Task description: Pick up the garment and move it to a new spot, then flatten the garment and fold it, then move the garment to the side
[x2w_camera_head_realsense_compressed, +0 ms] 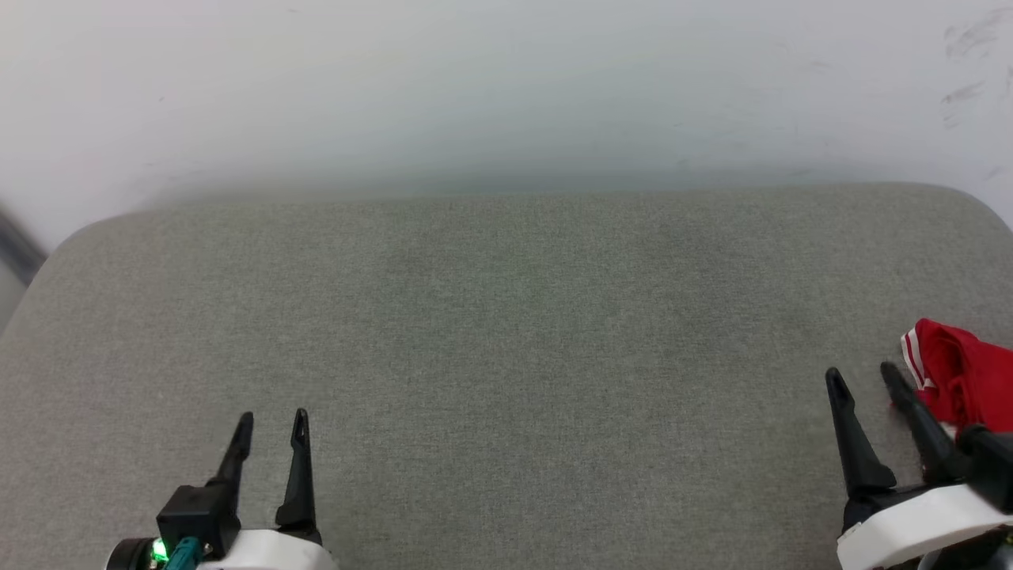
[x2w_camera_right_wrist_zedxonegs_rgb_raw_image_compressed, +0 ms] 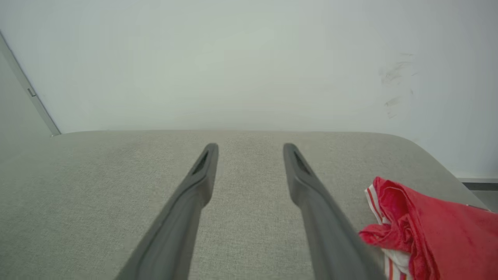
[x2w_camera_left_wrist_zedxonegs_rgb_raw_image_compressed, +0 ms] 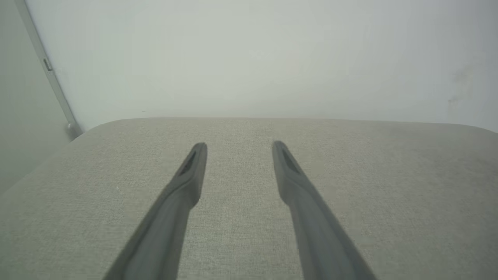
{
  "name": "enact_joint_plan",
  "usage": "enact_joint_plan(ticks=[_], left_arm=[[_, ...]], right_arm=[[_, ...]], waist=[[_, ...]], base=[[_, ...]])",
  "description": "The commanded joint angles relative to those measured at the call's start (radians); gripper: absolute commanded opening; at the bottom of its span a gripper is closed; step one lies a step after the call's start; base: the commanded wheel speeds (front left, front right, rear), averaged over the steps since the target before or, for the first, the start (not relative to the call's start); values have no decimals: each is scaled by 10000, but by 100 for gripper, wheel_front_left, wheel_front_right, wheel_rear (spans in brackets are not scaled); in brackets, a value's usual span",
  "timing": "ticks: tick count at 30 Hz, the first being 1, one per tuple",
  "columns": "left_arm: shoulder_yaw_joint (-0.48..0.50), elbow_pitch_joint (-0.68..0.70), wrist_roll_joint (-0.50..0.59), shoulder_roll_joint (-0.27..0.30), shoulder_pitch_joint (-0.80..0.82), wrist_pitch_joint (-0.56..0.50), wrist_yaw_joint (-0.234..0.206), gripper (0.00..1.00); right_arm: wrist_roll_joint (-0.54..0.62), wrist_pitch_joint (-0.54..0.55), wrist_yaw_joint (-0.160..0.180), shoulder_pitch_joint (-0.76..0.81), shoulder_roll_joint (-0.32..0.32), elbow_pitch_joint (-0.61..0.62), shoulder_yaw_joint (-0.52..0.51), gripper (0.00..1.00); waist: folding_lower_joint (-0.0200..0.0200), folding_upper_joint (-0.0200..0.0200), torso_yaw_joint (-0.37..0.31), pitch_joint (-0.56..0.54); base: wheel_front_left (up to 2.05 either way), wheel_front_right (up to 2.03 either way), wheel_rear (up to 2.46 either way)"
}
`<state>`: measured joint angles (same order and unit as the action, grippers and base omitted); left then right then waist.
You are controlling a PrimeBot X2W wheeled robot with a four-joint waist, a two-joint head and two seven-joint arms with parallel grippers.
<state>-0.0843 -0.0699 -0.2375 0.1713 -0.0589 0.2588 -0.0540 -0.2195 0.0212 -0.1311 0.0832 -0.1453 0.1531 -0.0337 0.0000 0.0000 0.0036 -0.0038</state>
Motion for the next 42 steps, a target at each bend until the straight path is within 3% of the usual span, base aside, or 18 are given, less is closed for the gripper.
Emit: enact_joint_plan(ticks=[1,24,42], left_arm=[[-8,-63,-19,-17,-16,-13,6,0],[572,-575,-3965,-361,492,-1088,539,0],[916,-849,-6319,-565,805,-1724,858,0]], right_arm=[[-15,-5,0,12,16,-69,14,0],[-4097,194,1,-563,228,-1207,-137,0],[-6504,334,2,-911,369,-1868,-254,0]], waist=[[0,0,0,0],[0,0,-7,12],[0,0,-11,22]], base=[[0,0,0],[0,0,0],[0,0,0]])
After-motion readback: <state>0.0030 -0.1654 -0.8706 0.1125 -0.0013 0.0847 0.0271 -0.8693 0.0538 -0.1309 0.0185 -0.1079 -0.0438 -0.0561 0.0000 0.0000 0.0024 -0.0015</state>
